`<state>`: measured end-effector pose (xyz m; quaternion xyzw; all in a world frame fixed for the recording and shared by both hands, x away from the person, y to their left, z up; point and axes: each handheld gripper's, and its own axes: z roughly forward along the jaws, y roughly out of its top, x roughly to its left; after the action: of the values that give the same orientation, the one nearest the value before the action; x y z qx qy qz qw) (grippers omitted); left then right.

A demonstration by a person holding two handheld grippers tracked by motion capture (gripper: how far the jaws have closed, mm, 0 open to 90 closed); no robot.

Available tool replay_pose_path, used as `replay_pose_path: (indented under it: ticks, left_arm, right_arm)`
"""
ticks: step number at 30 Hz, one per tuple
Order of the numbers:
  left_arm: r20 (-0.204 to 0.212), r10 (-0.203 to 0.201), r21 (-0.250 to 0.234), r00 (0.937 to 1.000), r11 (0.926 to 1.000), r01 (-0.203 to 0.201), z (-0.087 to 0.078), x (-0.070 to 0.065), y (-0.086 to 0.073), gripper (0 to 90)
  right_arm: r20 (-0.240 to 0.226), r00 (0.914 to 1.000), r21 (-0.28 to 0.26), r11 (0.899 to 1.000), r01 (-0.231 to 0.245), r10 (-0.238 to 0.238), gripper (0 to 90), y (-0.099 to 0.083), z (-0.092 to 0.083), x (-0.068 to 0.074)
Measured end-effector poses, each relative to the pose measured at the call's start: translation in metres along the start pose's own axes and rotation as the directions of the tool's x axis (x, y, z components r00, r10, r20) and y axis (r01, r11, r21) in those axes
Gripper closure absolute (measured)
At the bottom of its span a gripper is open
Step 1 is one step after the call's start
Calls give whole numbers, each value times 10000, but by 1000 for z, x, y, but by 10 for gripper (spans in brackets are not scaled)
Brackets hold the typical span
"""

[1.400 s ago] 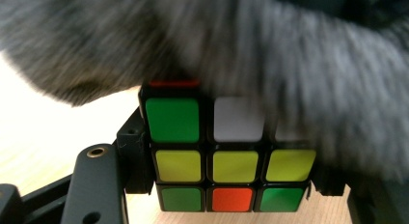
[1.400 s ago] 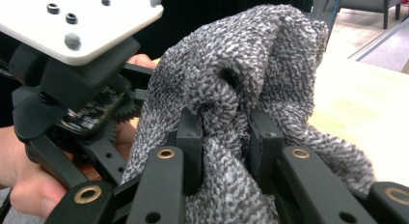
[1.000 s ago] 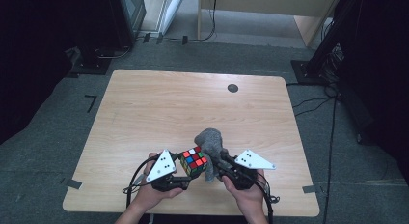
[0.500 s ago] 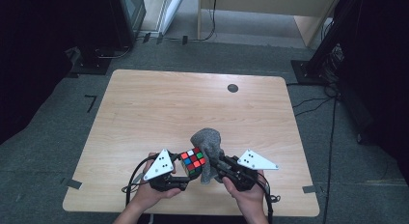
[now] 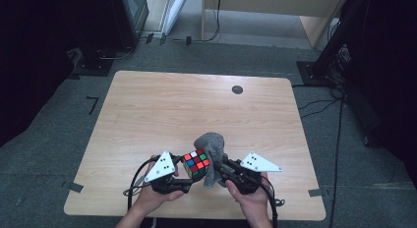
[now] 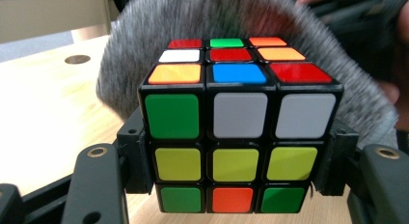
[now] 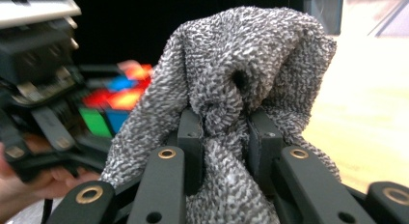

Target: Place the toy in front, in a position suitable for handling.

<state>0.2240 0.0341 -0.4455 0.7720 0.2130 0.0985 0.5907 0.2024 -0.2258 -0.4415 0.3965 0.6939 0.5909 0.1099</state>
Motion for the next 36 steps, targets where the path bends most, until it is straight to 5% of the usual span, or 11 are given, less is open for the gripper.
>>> replay_pose_path:
  ticks: [3, 6, 10, 16, 19, 24, 26, 29, 32, 36]
  left_arm:
    - [-176, -566, -510, 9982, 9972, 556, -5, 5, 1, 338]
    - [-351, -1490, -1302, 9882, 9811, 1433, -9, 11, 0, 338]
    - [-294, -2158, -1833, 9760, 9610, 2070, -7, 10, 0, 339]
    - [-447, -2404, -1750, 9696, 9575, 2294, -5, 10, 0, 338]
    - [-525, -2279, -1510, 9723, 9642, 2179, -3, 10, -3, 338]
    - [-516, -2401, -1708, 9694, 9585, 2284, -7, 13, -1, 339]
    - [-523, -2467, -1722, 9677, 9567, 2346, -8, 14, -1, 339]
    - [-534, -2465, -1682, 9677, 9574, 2346, -7, 14, -1, 339]
    - [-527, -2492, -1628, 9670, 9575, 2379, -5, 12, -2, 339]
    - [-750, -2296, -1296, 9704, 9671, 2188, 0, 10, -4, 339]
  right_arm:
    - [26, 10000, 515, 9986, -73, 72, 727, -8, 9, 0]
    - [-102, 9997, 687, 9975, -192, 199, 726, -12, 13, 3]
    - [-475, 9986, 616, 9979, -221, 250, 726, -14, 17, 13]
    - [-1215, 9893, 810, 9942, -713, 808, 726, -24, 28, 24]
    - [-1711, 9845, 1112, 9936, -199, 389, 725, -30, 38, 38]
    - [-1070, 9933, 814, 9961, -355, 442, 725, -27, 34, 29]
    - [-499, 9946, 175, 9957, -904, 912, 725, -22, 23, 14]
    - [-276, 9942, -349, 9939, -1048, 1039, 724, -18, 15, 8]
    - [-553, 9957, 122, 9972, -741, 746, 720, -24, 24, 20]
    - [-1587, 9870, 964, 9953, -87, 240, 718, -36, 43, 44]
